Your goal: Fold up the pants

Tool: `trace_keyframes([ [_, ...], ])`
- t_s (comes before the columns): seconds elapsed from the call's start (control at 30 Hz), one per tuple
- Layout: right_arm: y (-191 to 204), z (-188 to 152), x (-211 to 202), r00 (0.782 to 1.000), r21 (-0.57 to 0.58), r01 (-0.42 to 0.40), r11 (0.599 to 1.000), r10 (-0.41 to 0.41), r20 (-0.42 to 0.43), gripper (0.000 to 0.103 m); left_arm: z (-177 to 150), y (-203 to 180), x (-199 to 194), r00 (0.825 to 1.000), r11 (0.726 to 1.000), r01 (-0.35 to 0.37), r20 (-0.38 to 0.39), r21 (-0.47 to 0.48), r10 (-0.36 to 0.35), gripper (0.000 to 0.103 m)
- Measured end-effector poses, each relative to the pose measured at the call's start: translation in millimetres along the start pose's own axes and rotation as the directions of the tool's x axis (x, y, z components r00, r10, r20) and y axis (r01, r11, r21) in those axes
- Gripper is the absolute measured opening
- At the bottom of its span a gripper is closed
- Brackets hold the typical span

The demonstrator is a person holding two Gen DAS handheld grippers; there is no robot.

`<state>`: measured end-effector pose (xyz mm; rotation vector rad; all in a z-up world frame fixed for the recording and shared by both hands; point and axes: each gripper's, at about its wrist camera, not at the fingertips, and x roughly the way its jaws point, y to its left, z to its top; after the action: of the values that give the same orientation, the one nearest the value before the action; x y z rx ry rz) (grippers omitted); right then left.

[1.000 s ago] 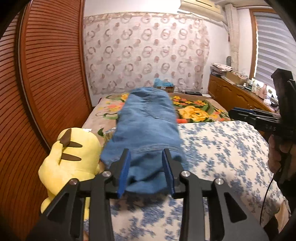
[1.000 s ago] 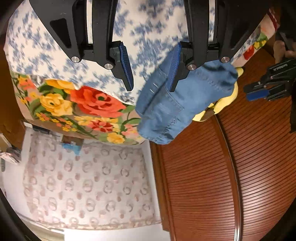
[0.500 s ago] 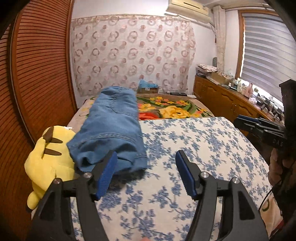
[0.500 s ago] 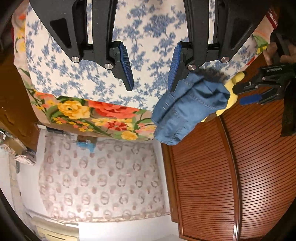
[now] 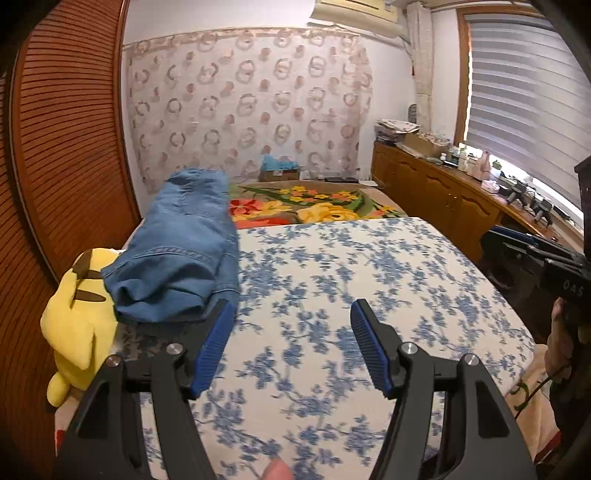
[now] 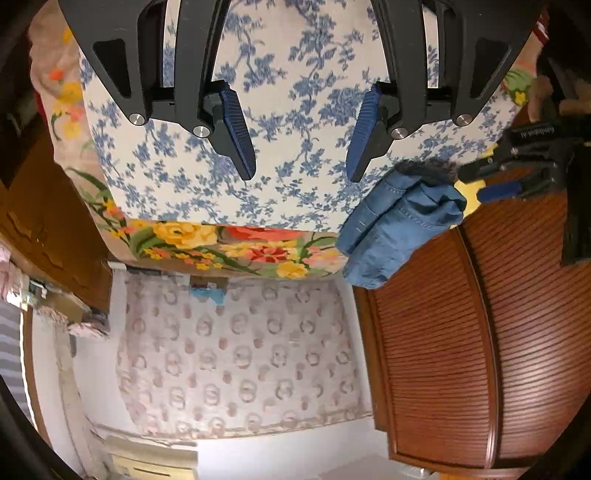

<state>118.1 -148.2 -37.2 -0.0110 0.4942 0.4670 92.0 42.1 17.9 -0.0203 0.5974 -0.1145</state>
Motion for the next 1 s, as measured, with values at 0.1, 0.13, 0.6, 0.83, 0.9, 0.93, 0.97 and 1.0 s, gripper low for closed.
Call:
trace_keyframes([
  [0.1, -6, 0, -13, 1.0, 0.007, 0.024, 1.0, -0.024, 0.012, 0.057, 1, -13, -4, 1.0, 1.0, -0.011, 0.003, 0.003, 0.011, 0.065],
  [0.13, -8, 0, -17, 0.999, 0.01, 0.031, 0.999, -0.031, 0.016, 0.059, 2, -16, -5, 1.0, 1.0, -0.008, 0.001, 0.006, 0.008, 0.065],
  [0.6, -16, -4, -53, 0.991, 0.028, 0.113, 0.993, -0.115, 0.066, 0.071, 18, -37, -28, 0.999, 1.0, 0.006, 0.047, -0.025, -0.005, 0.065],
  [0.83, -13, -2, -68, 0.985, 0.043, 0.127, 0.991, -0.131, 0.109, 0.074, 24, -36, -43, 0.997, 0.999, -0.009, 0.082, -0.032, 0.011, 0.065],
  [0.9, -12, -1, -72, 0.984, 0.042, 0.129, 0.991, -0.133, 0.119, 0.074, 24, -35, -46, 0.996, 0.999, -0.015, 0.087, -0.029, 0.017, 0.065],
  [0.93, -12, -1, -73, 0.984, 0.043, 0.128, 0.991, -0.132, 0.121, 0.074, 25, -35, -46, 0.996, 0.999, -0.016, 0.088, -0.029, 0.019, 0.065],
  [0.97, -12, -1, -73, 0.984, 0.045, 0.128, 0.991, -0.133, 0.12, 0.074, 25, -34, -48, 0.996, 0.999, -0.021, 0.091, -0.028, 0.024, 0.065],
  [1.0, -12, -1, -74, 0.983, 0.044, 0.13, 0.991, -0.135, 0.123, 0.074, 25, -35, -49, 0.995, 0.999, -0.029, 0.095, -0.025, 0.031, 0.065],
])
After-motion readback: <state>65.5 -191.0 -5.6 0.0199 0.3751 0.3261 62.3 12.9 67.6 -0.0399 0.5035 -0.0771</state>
